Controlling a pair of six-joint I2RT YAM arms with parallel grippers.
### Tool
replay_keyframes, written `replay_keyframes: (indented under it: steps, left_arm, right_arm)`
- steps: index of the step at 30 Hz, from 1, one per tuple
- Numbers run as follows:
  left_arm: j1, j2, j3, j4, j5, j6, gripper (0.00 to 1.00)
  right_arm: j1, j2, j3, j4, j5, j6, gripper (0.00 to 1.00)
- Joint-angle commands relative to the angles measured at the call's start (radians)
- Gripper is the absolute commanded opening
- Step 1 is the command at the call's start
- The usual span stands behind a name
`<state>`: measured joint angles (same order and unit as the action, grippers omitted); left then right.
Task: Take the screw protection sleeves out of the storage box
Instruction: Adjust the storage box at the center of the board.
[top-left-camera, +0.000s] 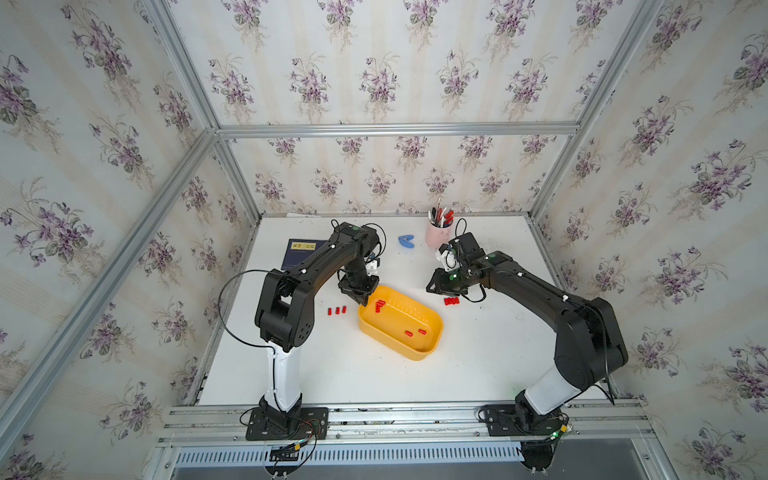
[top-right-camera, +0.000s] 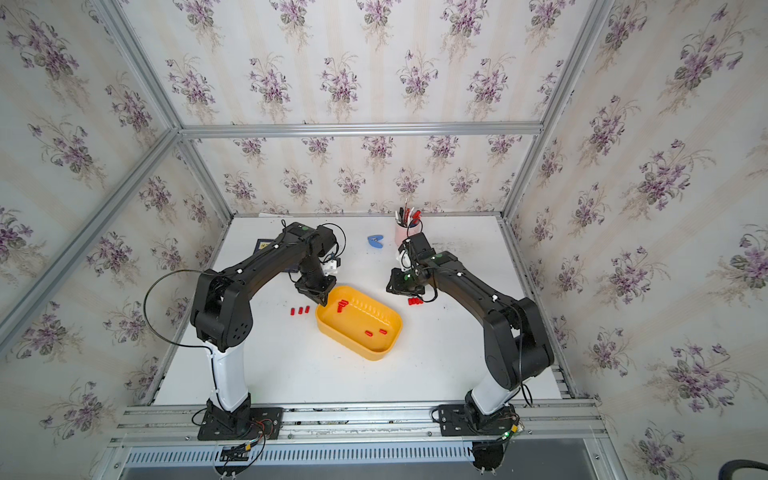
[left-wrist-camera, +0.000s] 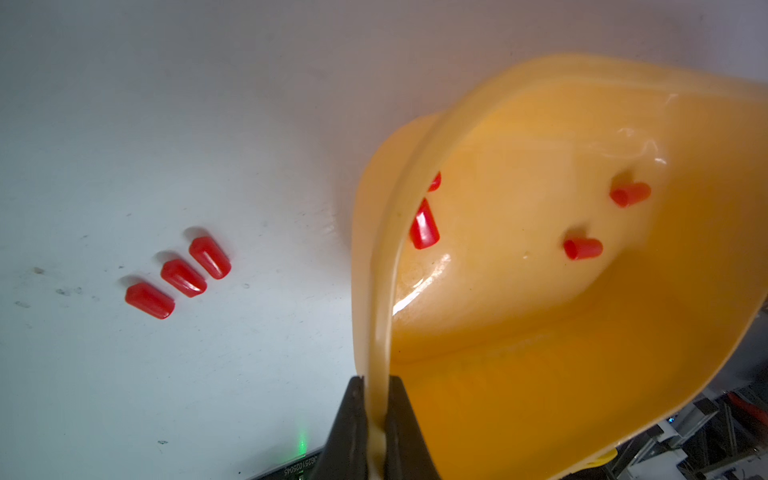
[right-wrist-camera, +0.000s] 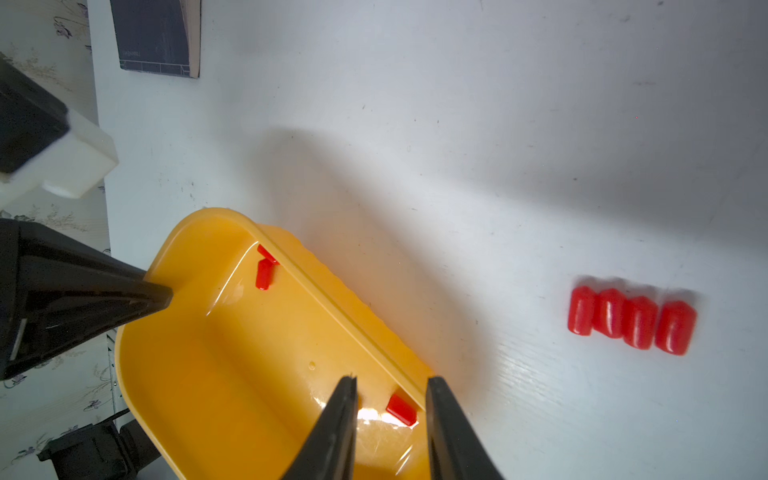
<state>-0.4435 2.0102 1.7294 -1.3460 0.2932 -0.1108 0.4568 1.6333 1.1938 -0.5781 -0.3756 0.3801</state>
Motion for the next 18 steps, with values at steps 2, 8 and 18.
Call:
replay_keyframes:
  steps: [2,8,18]
  left_arm:
    - [0.018,0.005,0.028,-0.07,0.046,0.025,0.05]
    - [0.003,-0.01,0.028,-0.061,-0.072,-0.017,0.04]
    - [-0.021,-0.173,-0.257,0.294,-0.127,-0.214,0.03]
  right_arm:
    - [0.002,0.002,0.001,0.007,-0.009,-0.012,0.33]
    - [0.006,0.003,0.005,0.012,-0.01,-0.013,0.33]
    - [0.019,-0.001,0.015,0.014,-0.013,-0.017,0.33]
